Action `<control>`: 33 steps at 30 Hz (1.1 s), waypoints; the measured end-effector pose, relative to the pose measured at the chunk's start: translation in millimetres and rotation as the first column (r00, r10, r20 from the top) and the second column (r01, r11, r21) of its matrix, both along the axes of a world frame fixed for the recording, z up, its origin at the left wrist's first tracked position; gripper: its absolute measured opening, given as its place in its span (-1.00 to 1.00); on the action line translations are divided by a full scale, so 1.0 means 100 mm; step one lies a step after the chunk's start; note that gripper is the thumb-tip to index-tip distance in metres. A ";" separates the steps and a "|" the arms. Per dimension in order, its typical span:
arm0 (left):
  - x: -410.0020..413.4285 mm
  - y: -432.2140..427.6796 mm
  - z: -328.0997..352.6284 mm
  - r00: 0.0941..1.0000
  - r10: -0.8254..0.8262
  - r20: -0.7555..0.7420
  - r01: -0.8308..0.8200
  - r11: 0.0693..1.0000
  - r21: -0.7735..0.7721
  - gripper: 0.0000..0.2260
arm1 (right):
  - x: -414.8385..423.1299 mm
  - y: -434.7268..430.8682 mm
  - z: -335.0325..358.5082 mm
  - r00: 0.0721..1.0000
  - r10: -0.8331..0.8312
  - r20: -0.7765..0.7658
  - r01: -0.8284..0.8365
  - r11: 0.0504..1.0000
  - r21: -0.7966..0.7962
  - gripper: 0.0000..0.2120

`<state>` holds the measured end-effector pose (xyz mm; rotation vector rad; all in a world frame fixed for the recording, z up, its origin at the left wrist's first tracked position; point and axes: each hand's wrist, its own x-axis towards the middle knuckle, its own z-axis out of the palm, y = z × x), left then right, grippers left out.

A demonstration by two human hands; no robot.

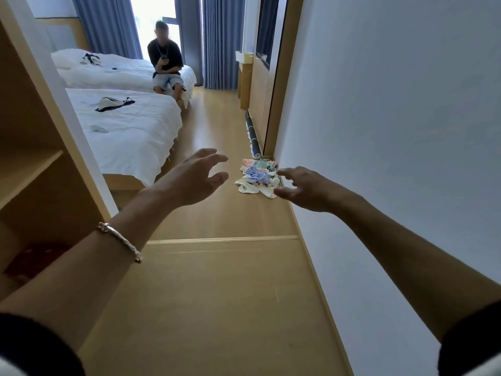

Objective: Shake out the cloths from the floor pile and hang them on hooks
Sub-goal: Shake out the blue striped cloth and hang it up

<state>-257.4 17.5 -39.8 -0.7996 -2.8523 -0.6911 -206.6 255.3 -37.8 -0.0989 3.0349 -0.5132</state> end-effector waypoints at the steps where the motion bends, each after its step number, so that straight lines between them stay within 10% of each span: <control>1: -0.15 -0.02 -0.01 1.000 -0.004 0.002 0.004 1.000 -0.001 -0.60 | -0.13 -0.02 -0.03 1.000 -0.003 0.002 0.003 1.000 0.002 -0.48; 33: -4.34 1.01 -0.37 0.981 0.064 0.185 -0.048 0.995 -0.090 -0.55 | -4.80 0.81 -0.70 0.982 0.106 0.156 -0.098 0.993 -0.061 -0.46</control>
